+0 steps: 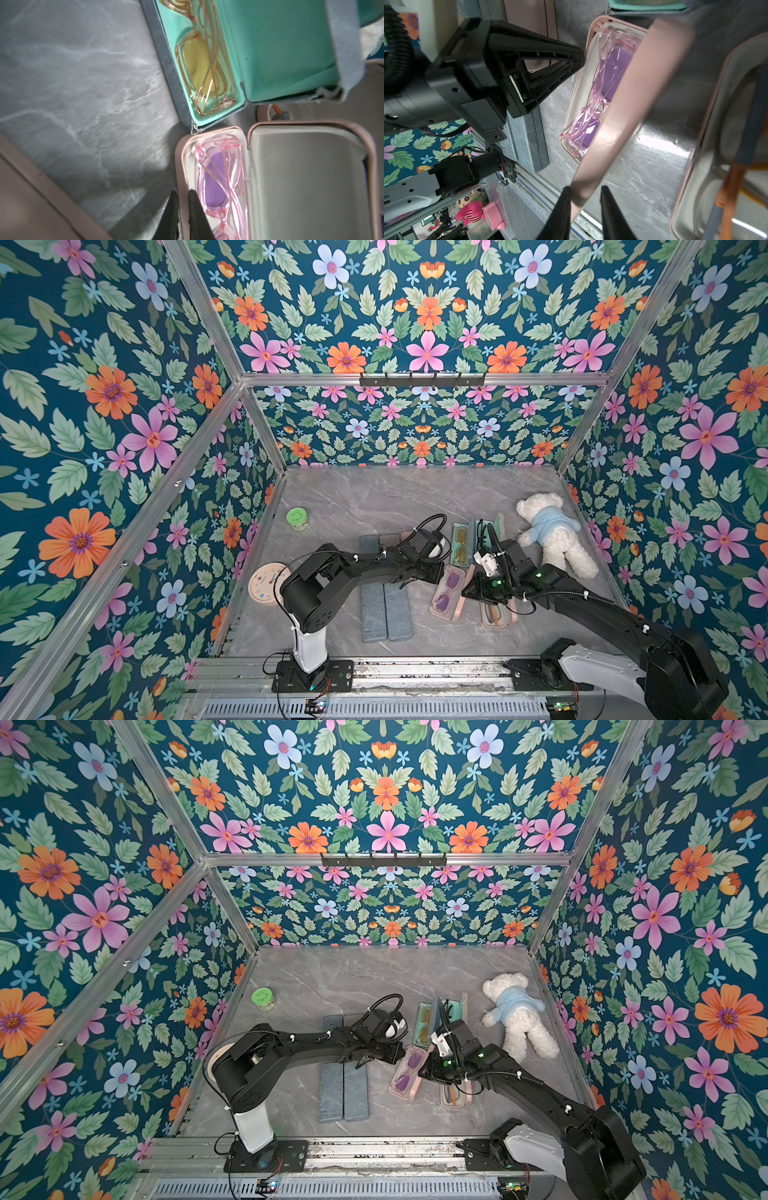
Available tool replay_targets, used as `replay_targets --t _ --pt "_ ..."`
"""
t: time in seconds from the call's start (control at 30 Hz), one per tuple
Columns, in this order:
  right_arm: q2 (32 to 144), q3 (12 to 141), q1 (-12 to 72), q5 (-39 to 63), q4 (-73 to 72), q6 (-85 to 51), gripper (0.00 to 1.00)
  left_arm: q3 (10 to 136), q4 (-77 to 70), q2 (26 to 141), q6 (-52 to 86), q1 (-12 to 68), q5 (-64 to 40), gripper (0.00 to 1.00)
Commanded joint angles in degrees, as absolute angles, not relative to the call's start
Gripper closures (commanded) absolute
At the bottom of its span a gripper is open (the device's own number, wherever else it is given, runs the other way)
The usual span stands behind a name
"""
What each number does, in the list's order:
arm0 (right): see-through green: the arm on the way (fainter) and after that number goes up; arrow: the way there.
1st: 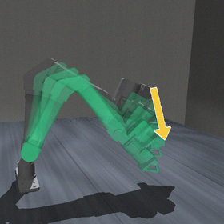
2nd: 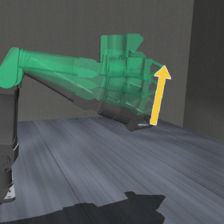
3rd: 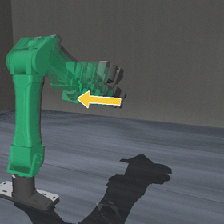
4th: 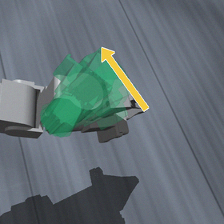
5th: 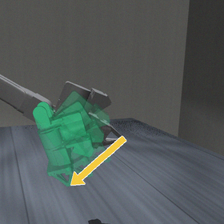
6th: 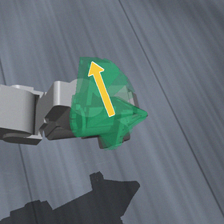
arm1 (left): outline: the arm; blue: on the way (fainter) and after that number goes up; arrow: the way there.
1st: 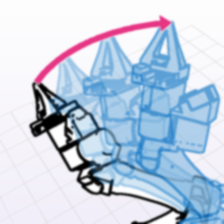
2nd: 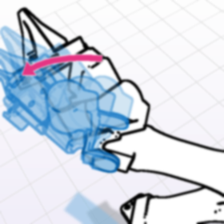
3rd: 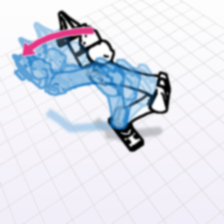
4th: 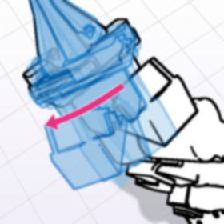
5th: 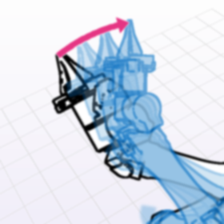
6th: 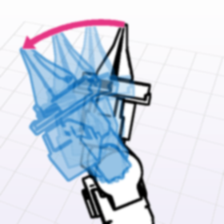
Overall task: Close the glasses case
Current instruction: Close the glasses case at the center of the board.
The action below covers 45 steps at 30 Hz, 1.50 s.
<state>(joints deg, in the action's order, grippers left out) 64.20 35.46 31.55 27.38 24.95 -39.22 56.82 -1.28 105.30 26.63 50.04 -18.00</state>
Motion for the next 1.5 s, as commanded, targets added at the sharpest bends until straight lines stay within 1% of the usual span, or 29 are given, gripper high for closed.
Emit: replay_targets --t 0.0,0.13,0.5,1.47 --pt "64.3 35.8 31.6 27.0 24.0 -39.5 0.74 57.0 -1.8 105.5 26.0 50.0 -18.2 0.86" --pt "64.6 35.9 31.6 27.0 23.9 -39.5 0.78 57.0 -1.8 105.5 26.0 50.0 -18.2 0.87" --pt "65.2 36.3 31.6 27.0 23.5 -39.3 0.83 57.2 -1.8 105.8 26.0 50.0 -18.3 0.88" --pt "66.9 36.6 31.6 27.2 22.6 -39.3 0.84 57.4 -1.8 106.1 25.8 50.0 -18.7 0.91"
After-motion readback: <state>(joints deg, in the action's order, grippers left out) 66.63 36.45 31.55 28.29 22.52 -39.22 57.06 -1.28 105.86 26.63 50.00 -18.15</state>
